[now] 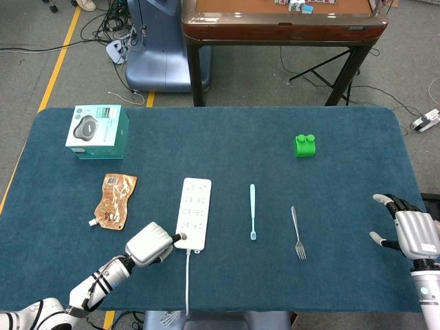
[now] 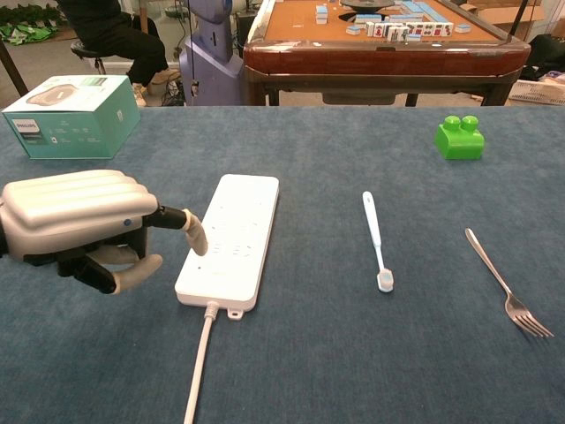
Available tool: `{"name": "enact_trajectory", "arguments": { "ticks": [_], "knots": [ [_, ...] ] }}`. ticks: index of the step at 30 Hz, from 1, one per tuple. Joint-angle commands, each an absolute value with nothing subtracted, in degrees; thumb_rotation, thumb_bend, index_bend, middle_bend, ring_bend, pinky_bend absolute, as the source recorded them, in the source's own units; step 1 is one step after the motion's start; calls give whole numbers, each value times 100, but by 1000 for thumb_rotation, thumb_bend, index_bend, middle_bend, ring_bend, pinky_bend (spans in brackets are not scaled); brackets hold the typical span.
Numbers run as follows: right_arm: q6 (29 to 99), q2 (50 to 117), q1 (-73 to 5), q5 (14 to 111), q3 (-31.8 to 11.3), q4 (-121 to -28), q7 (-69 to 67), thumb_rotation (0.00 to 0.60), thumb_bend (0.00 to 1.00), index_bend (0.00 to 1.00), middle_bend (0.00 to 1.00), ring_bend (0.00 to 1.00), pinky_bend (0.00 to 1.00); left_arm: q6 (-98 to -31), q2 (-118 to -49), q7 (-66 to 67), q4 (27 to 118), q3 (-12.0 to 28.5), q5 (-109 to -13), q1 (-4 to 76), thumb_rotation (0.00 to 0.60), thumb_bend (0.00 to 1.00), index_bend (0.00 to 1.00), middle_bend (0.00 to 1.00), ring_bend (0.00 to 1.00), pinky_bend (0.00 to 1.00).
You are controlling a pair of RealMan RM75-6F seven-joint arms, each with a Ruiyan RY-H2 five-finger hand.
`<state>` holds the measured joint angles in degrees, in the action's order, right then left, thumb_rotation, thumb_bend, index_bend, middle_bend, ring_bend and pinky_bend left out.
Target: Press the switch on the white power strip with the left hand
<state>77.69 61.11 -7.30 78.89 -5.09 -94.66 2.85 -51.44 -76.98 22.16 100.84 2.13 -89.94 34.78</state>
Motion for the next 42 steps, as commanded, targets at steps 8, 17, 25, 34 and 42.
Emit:
{"name": "enact_trajectory", "arguments": {
  "ticks": [8,17,25,34,42],
  "knots": [
    [7728,6143,-736,7865,-487,-9438,283,600,112,239,253,260,380,-5025,-7872,2600,10090,233,-8632,3642,600,611,311,1000,996,1000],
    [7678,6157,-758,7844,-487,-9399,255,600,112,239,253,260,380,-4927,-7977,3043,10043,207,-8202,3757,600,612,288,1000,996,1000],
    [7651,6179,-766,7830,-478,-9374,239,600,112,239,253,260,380,-4967,-8025,3195,9994,105,-8051,3794,600,611,288,1000,998,1000],
    [7596,6231,-777,7810,-456,-9332,224,600,112,239,253,260,380,-5009,-8137,3157,9918,50,-8008,3853,600,611,284,1000,998,1000],
    [7602,6236,-766,7801,-446,-9332,228,600,111,239,253,260,380,-5027,-8199,3166,9830,44,-7913,3914,600,611,280,1000,998,1000]
  ]
}}
